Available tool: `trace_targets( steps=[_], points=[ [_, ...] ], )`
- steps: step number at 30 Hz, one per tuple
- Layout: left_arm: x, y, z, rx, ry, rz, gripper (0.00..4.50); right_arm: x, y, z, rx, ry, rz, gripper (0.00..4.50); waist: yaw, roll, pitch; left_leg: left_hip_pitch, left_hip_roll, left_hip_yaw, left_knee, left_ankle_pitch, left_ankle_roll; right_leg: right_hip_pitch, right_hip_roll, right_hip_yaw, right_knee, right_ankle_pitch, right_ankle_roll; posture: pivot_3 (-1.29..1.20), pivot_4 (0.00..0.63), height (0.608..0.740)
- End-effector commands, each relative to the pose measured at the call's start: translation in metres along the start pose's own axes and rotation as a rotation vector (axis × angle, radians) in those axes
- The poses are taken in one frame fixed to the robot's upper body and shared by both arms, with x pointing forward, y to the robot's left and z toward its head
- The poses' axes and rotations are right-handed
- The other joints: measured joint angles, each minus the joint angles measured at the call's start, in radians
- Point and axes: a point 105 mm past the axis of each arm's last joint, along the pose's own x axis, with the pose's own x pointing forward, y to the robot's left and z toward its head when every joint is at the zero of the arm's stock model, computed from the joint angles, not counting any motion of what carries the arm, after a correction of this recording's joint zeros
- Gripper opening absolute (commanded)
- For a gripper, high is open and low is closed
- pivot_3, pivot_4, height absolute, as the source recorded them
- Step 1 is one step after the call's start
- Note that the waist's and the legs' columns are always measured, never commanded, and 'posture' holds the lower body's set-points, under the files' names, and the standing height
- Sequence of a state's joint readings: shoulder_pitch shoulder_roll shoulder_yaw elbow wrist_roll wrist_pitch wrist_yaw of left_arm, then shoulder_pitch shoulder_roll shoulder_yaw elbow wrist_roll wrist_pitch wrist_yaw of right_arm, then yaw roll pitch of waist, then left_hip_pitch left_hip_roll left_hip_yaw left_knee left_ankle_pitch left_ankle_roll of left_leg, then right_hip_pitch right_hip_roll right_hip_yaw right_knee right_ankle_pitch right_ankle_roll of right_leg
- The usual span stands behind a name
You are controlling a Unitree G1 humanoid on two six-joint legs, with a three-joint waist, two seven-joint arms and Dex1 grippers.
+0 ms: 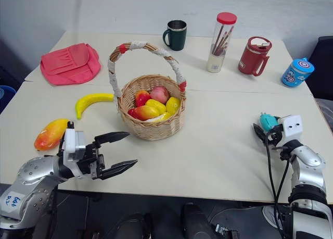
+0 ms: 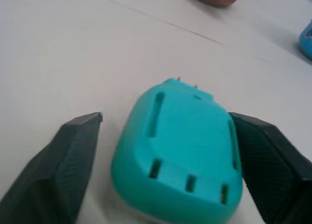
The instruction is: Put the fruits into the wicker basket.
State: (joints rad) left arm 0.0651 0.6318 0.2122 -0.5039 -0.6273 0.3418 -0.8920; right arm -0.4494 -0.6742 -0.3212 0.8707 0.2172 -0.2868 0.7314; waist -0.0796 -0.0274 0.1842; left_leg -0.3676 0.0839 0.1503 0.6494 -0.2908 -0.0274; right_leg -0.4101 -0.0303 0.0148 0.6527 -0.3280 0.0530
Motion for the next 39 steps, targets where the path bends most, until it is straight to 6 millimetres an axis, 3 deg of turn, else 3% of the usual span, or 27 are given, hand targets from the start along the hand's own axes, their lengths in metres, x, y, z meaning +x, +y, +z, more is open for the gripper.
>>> trace_targets(
  steps=[1, 3, 6, 9, 14, 17, 20, 21, 24, 27, 30, 33, 36, 39],
  points=[
    [-0.024, 0.011, 0.014, 0.008, -0.081, 0.184, 4.5, -0.011, -0.021, 0.025, -0.06, -0.083, -0.03, 4.48, -0.003, 0.0, 0.0, 0.0, 0.0, 0.0, 0.0, 0.0, 0.0, 0.0, 0.0, 0.0, 0.0, 0.0, 0.0, 0.0, 0.15, 0.74],
    [-0.042, 0.013, 0.007, 0.0, -0.062, 0.286, 4.5, -0.014, -0.022, 0.038, -0.087, -0.139, -0.019, 4.48, -0.007, 0.0, 0.0, 0.001, 0.0, 0.0, 0.0, 0.0, 0.0, 0.0, 0.0, 0.002, 0.0, 0.0, 0.0, 0.0, 0.15, 0.74],
    [-0.07, 0.015, -0.006, -0.02, -0.018, 0.432, 4.5, -0.016, -0.008, 0.055, -0.156, -0.193, 0.06, 4.48, -0.007, 0.0, 0.0, 0.002, -0.001, -0.001, 0.0, -0.001, 0.0, 0.0, 0.001, 0.005, 0.0, 0.0, 0.0, 0.0, 0.15, 0.74],
    [-0.139, 0.029, -0.021, -0.071, 0.001, 0.773, 4.5, -0.02, 0.048, 0.083, -0.205, -0.35, 0.33, 4.48, -0.008, 0.0, 0.0, 0.003, 0.0, -0.001, 0.0, -0.001, 0.0, 0.0, 0.001, 0.005, 0.0, 0.0, 0.0, 0.0, 0.15, 0.74],
    [-0.238, 0.021, -0.034, -0.063, 0.056, 1.17, 4.5, -0.043, 0.128, 0.116, -0.108, -0.509, 0.694, 4.48, -0.005, -0.003, 0.001, 0.009, 0.0, -0.004, -0.003, -0.006, 0.001, 0.002, 0.005, 0.008, 0.001, 0.0, -0.001, 0.0, 0.15, 0.74],
    [-0.282, 0.011, -0.042, -0.1, 0.102, 1.324, 4.5, -0.059, 0.163, 0.129, -0.078, -0.579, 0.855, 4.48, -0.001, -0.005, 0.001, 0.009, 0.0, -0.004, -0.003, -0.011, 0.006, 0.002, 0.003, 0.008, 0.001, -0.001, -0.001, 0.0, 0.15, 0.74],
    [-0.302, 0.009, -0.049, -0.206, 0.128, 1.377, 4.5, -0.071, 0.196, 0.137, -0.098, -0.651, 0.944, 4.48, 0.002, -0.012, -0.002, 0.009, 0.0, -0.003, -0.002, -0.013, 0.007, 0.002, 0.0, 0.006, 0.0, -0.002, -0.004, 0.0, 0.15, 0.74],
    [-0.306, 0.012, -0.049, -0.204, 0.144, 1.389, 4.5, -0.074, 0.203, 0.138, -0.092, -0.659, 0.965, 4.48, 0.004, -0.014, -0.004, 0.009, 0.0, -0.003, -0.002, -0.014, 0.007, 0.002, -0.001, 0.005, 0.0, -0.003, -0.005, 0.0, 0.15, 0.74],
    [-0.283, 0.033, -0.034, -0.226, 0.133, 1.269, 4.5, -0.087, 0.224, 0.14, -0.091, -0.673, 1.052, 4.48, 0.017, -0.021, -0.007, 0.009, -0.001, -0.005, -0.003, -0.016, 0.003, 0.002, -0.004, 0.001, 0.0, -0.005, -0.009, 0.0, 0.15, 0.74],
    [-0.242, 0.065, -0.011, -0.242, 0.207, 1.083, 4.5, -0.089, 0.227, 0.141, -0.085, -0.662, 1.059, 4.48, 0.026, -0.022, -0.008, 0.008, -0.001, -0.005, -0.003, -0.017, 0.002, 0.002, -0.011, -0.009, 0.001, -0.006, -0.013, 0.0, 0.15, 0.74],
    [-0.216, 0.099, 0.006, -0.272, 0.291, 0.988, 4.5, -0.084, 0.226, 0.138, -0.078, -0.64, 1.049, 4.48, 0.034, -0.024, -0.01, 0.008, 0.0, -0.006, -0.003, -0.016, 0.001, 0.002, -0.015, -0.015, 0.001, -0.007, -0.014, 0.0, 0.15, 0.74],
    [-0.203, 0.122, 0.002, -0.318, 0.401, 0.938, 4.5, -0.081, 0.228, 0.138, -0.075, -0.633, 1.047, 4.48, 0.026, -0.023, -0.01, 0.008, -0.001, -0.004, -0.004, -0.015, 0.002, 0.003, -0.017, -0.015, 0.001, -0.013, -0.027, 0.0, 0.15, 0.74],
    [-0.197, 0.134, -0.008, -0.361, 0.478, 0.908, 4.5, -0.08, 0.23, 0.138, -0.076, -0.634, 1.045, 4.48, 0.011, -0.016, -0.007, 0.008, -0.002, 0.002, -0.005, -0.015, 0.005, 0.001, -0.018, -0.016, 0.001, -0.004, -0.01, 0.0, 0.15, 0.74],
    [-0.193, 0.137, -0.021, -0.42, 0.543, 0.864, 4.5, -0.082, 0.235, 0.139, -0.074, -0.637, 1.043, 4.48, 0.007, -0.016, -0.007, 0.006, 0.0, 0.001, -0.006, -0.015, -0.002, -0.004, -0.013, -0.017, 0.003, -0.009, -0.007, 0.0, 0.15, 0.74]
  ],
)
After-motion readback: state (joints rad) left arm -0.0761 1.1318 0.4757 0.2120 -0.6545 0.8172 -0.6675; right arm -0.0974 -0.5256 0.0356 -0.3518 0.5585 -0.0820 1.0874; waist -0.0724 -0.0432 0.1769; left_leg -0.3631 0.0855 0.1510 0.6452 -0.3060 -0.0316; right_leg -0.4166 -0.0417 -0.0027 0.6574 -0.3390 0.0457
